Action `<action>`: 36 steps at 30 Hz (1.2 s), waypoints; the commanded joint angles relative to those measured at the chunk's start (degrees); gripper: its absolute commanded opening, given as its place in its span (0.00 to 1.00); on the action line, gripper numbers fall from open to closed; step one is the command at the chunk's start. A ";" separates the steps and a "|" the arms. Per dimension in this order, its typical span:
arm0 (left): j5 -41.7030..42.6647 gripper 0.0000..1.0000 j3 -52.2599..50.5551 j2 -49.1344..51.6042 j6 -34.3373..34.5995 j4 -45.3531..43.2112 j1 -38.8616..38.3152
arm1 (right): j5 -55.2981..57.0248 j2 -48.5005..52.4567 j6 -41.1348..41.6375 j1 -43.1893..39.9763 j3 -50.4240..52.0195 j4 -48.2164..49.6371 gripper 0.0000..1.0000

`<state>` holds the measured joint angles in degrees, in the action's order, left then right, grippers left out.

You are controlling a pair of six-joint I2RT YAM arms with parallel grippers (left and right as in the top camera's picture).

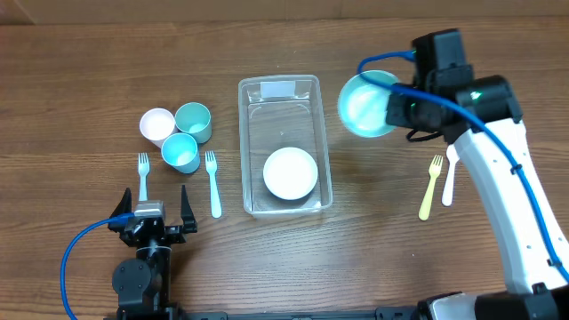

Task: Pack container
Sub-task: 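Carry the teal bowl into the container onto the stack, release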

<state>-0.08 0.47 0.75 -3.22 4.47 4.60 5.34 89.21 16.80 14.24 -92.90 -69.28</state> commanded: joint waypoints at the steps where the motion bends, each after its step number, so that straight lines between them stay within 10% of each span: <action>1: -0.11 1.00 -0.17 -0.42 -0.87 -0.04 -0.11 | -1.42 -1.51 -2.25 6.34 -1.33 -0.13 0.04; 27: -0.11 1.00 -0.20 -0.42 -0.87 -0.04 -0.11 | -3.13 14.12 -1.84 21.81 8.63 8.02 0.04; 32: -0.11 1.00 -0.20 -0.42 -0.87 -0.04 -0.11 | -3.08 14.10 -1.92 21.81 8.57 8.07 0.49; 36: -0.11 1.00 -0.20 -0.42 -0.87 -0.04 -0.11 | -3.06 12.96 -2.25 21.81 6.10 5.90 0.56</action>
<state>-0.08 0.47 0.75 -3.22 4.47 4.60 2.31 103.61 14.72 35.77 -84.27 -62.15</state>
